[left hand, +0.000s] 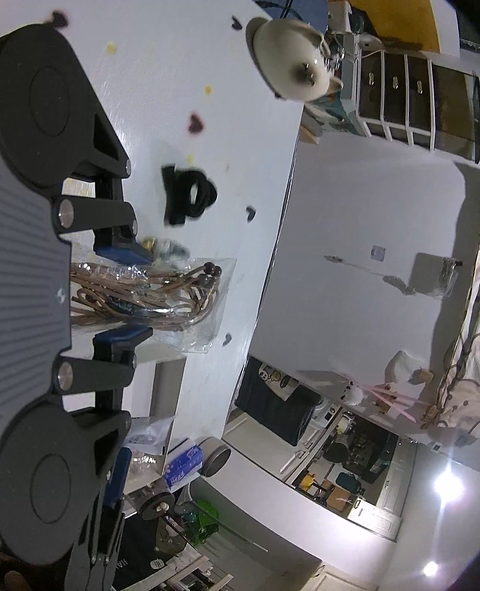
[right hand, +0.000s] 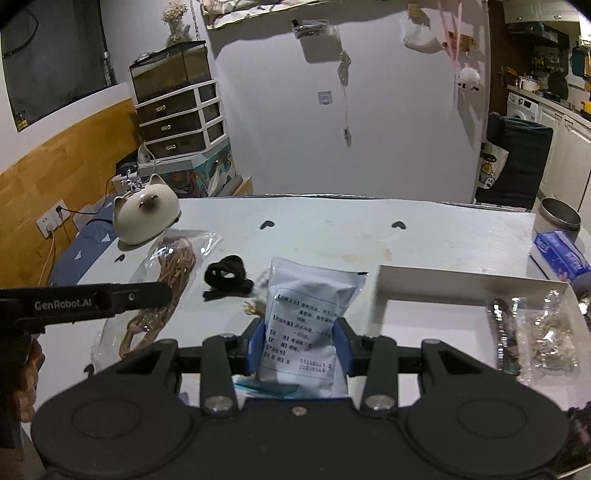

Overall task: Organize soft objects
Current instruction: 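Lift and carry the cord bag and white packet over the white box with both tools, then lower both items into the white box and open both tools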

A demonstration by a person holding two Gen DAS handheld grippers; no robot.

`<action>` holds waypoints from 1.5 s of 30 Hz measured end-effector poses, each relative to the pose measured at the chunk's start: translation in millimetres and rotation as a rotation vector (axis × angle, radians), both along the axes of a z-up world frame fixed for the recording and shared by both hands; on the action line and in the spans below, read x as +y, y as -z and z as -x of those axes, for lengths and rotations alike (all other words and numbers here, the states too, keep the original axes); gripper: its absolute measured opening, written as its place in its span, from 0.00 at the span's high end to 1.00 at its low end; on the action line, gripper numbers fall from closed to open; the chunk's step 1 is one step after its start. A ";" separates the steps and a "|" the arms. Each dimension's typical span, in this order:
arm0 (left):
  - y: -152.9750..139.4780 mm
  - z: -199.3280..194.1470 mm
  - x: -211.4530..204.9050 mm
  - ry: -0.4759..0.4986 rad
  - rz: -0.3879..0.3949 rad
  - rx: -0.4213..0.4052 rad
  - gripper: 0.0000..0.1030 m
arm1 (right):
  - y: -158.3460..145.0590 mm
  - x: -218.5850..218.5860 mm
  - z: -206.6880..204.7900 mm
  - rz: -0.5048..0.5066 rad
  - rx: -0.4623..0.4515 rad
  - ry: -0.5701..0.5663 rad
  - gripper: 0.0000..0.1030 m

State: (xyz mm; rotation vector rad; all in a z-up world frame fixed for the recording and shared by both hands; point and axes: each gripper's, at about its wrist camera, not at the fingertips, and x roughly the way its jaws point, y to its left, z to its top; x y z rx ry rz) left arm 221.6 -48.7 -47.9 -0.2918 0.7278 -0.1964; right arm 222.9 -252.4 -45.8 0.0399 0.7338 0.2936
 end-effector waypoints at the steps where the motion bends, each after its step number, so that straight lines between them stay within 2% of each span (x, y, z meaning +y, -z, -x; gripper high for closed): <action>1: 0.3 -1.4 -8.5 0.003 0.000 0.004 0.64 | 0.1 -7.8 0.0 -0.001 0.001 -0.001 0.60; 13: 13.8 -38.3 -119.5 0.073 0.020 0.066 0.64 | 8.7 -122.2 -3.4 -0.017 0.037 0.055 0.60; 23: 52.9 -93.0 -193.3 0.112 0.117 0.204 0.64 | 23.2 -186.0 2.0 -0.011 0.093 0.093 0.60; 31: 101.0 -138.0 -224.4 0.036 0.166 0.340 0.64 | 30.7 -208.0 7.3 -0.014 0.121 0.121 0.59; 36: 120.3 -155.6 -232.5 -0.027 0.216 0.379 0.63 | 35.2 -217.2 4.8 -0.017 0.143 0.148 0.59; 38: 126.5 -160.5 -234.5 -0.029 0.208 0.401 0.61 | 36.9 -219.1 3.5 -0.019 0.151 0.160 0.59; 39: 128.5 -161.7 -235.1 -0.025 0.205 0.407 0.52 | 37.6 -219.7 2.9 -0.019 0.154 0.164 0.59; 40: 129.2 -162.2 -234.4 -0.018 0.205 0.413 0.34 | 38.6 -220.0 1.8 -0.020 0.158 0.166 0.59; 41: 129.3 -161.9 -232.5 -0.010 0.210 0.417 0.24 | 39.5 -219.6 1.4 -0.021 0.161 0.167 0.59; 45: 116.8 -155.0 -221.1 0.034 0.221 0.379 0.24 | 43.4 -215.0 -4.6 -0.034 0.179 0.156 0.59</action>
